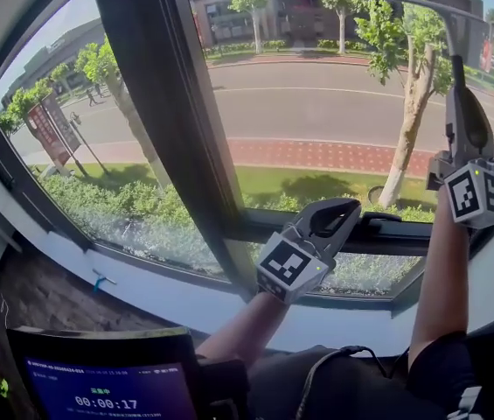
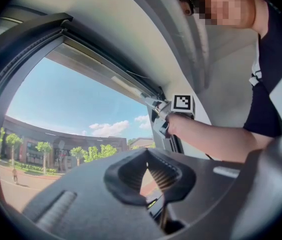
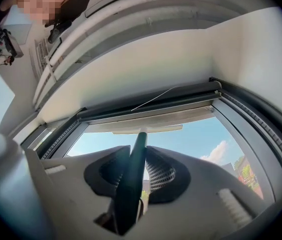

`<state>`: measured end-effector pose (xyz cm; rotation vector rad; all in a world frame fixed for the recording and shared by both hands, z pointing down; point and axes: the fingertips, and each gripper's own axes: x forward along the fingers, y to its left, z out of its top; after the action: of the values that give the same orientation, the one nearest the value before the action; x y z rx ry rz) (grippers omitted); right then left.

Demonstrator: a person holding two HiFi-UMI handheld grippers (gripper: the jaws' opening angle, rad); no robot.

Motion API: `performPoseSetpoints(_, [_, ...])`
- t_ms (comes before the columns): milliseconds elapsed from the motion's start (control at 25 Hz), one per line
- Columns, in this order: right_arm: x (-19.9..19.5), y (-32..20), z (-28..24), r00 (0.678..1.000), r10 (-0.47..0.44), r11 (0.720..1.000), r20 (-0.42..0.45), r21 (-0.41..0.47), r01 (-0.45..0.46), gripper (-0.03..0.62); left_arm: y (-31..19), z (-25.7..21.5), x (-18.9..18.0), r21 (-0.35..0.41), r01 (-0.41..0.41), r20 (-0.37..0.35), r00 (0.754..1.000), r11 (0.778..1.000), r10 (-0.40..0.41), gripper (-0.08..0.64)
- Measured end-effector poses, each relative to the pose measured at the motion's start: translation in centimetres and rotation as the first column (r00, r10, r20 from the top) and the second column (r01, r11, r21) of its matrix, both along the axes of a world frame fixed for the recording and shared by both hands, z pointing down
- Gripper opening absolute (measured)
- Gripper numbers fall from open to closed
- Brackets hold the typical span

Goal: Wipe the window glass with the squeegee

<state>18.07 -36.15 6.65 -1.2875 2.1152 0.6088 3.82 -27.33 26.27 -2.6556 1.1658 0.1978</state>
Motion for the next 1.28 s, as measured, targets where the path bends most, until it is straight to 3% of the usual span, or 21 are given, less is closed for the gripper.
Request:
performPoseSetpoints(280, [-1.1,-1.0,-2.5,1.000,0.002,0.998,0.009,0.057,-0.003,0.100,0.2,0.0,-1.9,0.016,0.019,0.005,1.000,1.000,-0.019,0.003])
performPoseSetpoints(1280, [-0.8,-2.0,-1.9,0.998,0.061,0.995,-0.020,0.079,-0.059,0.101,0.2,0.7,-2.6,-0.004,0.045,0.001,0.999,0.999,-0.045,0.003])
